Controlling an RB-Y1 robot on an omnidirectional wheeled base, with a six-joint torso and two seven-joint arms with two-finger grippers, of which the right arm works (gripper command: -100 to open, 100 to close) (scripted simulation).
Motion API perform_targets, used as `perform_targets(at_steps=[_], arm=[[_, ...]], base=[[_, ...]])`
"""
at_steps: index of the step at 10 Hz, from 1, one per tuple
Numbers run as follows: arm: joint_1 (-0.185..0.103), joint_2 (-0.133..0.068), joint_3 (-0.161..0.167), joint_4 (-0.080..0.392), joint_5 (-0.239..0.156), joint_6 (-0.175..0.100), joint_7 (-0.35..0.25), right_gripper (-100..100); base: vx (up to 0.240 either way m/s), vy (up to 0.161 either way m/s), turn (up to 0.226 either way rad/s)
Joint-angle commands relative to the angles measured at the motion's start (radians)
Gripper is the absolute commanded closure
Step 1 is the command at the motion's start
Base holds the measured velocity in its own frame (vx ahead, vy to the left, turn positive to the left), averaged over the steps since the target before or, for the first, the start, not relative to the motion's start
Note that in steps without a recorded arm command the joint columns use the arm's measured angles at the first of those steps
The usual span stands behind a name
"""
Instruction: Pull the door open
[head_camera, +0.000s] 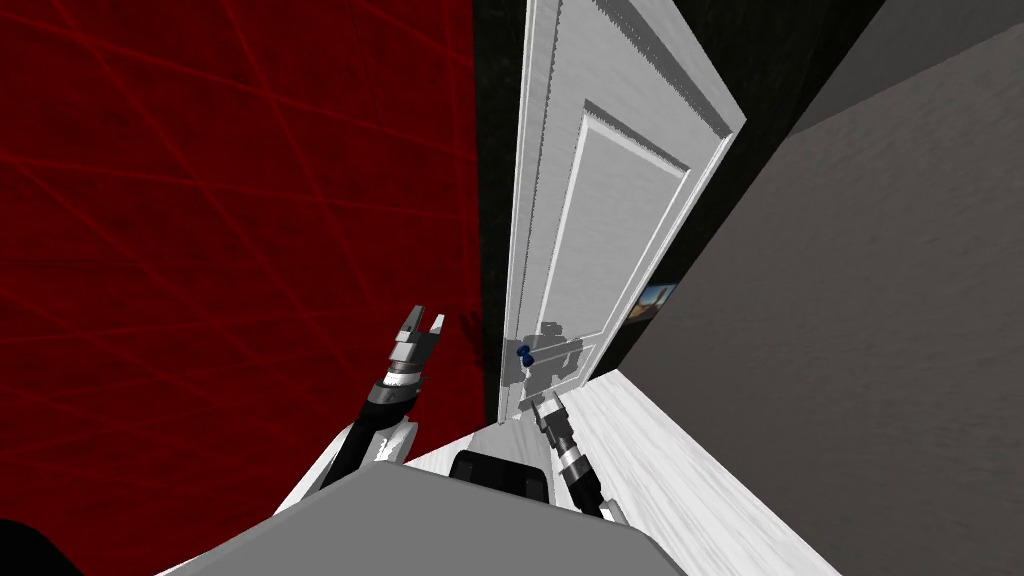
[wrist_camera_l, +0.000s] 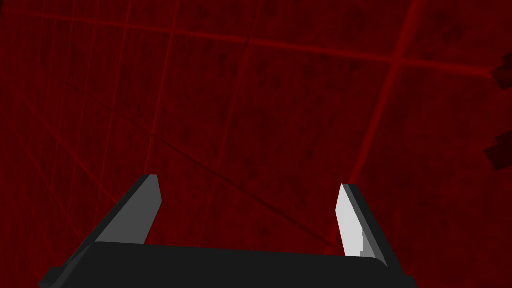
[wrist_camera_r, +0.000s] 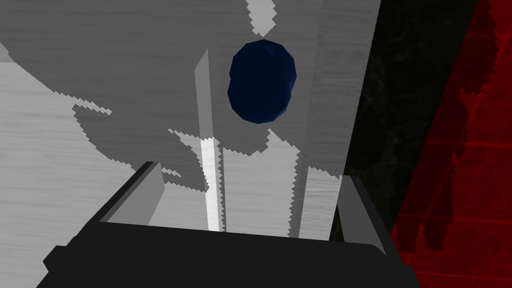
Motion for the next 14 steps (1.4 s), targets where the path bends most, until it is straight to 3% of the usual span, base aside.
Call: perform_targets(at_steps=[1, 9, 14], arm=[[0.000, -0.001, -0.001, 0.001, -0.002, 0.001, 0.002, -100], [-0.009, -0.010, -0.016, 0.013, -0.023, 0.009, 0.022, -100], [-0.034, -0.027, -0.055, 0.047, -0.080, 0.028, 0.076, -100]], base=[[-0.183, -0.049, 0.066], [-0.210, -0.018, 0.080], [-0.201, 0.006, 0.189]])
